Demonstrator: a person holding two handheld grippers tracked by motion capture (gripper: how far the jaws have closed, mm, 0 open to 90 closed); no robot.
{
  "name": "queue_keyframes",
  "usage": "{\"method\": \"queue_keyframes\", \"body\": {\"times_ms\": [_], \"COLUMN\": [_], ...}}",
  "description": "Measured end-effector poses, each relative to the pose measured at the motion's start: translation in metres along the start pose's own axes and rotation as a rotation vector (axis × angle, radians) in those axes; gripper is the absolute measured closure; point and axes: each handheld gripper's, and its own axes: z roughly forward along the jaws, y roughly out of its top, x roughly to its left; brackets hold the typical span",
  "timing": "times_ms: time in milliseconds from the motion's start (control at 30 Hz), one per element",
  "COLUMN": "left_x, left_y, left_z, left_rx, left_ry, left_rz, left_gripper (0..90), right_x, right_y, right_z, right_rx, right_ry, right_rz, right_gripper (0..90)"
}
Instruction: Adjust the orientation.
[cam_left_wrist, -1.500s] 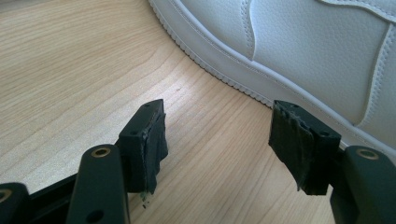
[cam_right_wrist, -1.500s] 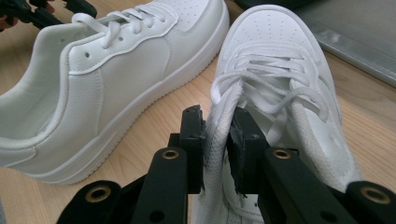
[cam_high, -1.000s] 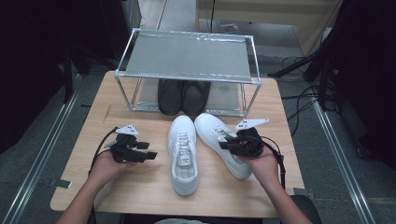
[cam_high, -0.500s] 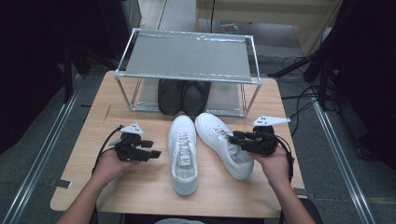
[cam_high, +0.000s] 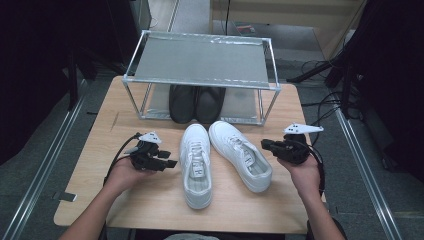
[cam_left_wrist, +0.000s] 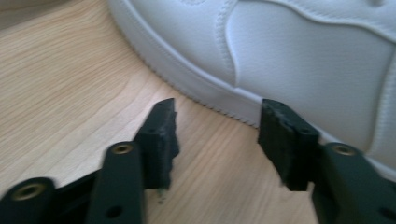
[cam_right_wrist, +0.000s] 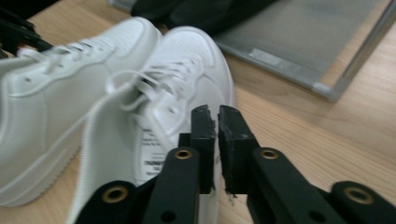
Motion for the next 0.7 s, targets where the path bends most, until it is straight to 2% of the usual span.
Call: {"method": "queue_keyframes", "body": {"times_ms": [67, 167, 233, 300, 367, 433, 700], "left_x": [0.000, -0.002, -0.005, -0.010, -0.010, -0.009, -0.011], "left_y": [0.001, 0.003, 0.006, 0.009, 0.010, 0.010, 0.010], "left_z": [0.000, 0.004, 0.009, 0.014, 0.014, 0.014, 0.014], "left_rx": [-0.008, -0.017, 0.000, 0.013, 0.017, 0.019, 0.016], "left_ry": [0.009, -0.021, -0.050, -0.047, -0.043, -0.054, -0.042], "left_rz": [0.002, -0.001, 0.005, 0.029, 0.032, 0.012, 0.006], "left_gripper": [65.1, 78.7, 83.0, 86.2, 87.0, 87.0, 87.0], "right_x": [-0.004, -0.007, -0.006, -0.003, -0.001, -0.001, 0.002], "right_y": [-0.002, -0.001, -0.001, -0.001, -0.001, -0.002, -0.002], "right_z": [0.008, 0.021, 0.028, 0.033, 0.033, 0.033, 0.034], "right_rx": [0.029, 0.071, 0.094, 0.103, 0.103, 0.101, 0.103], "right_ry": [0.003, -0.003, 0.006, -0.009, -0.020, -0.018, -0.027], "right_rz": [0.008, 0.000, -0.004, -0.031, -0.037, -0.038, -0.053], "right_gripper": [90.0, 90.0, 90.0, 90.0, 90.0, 90.0, 90.0]}}
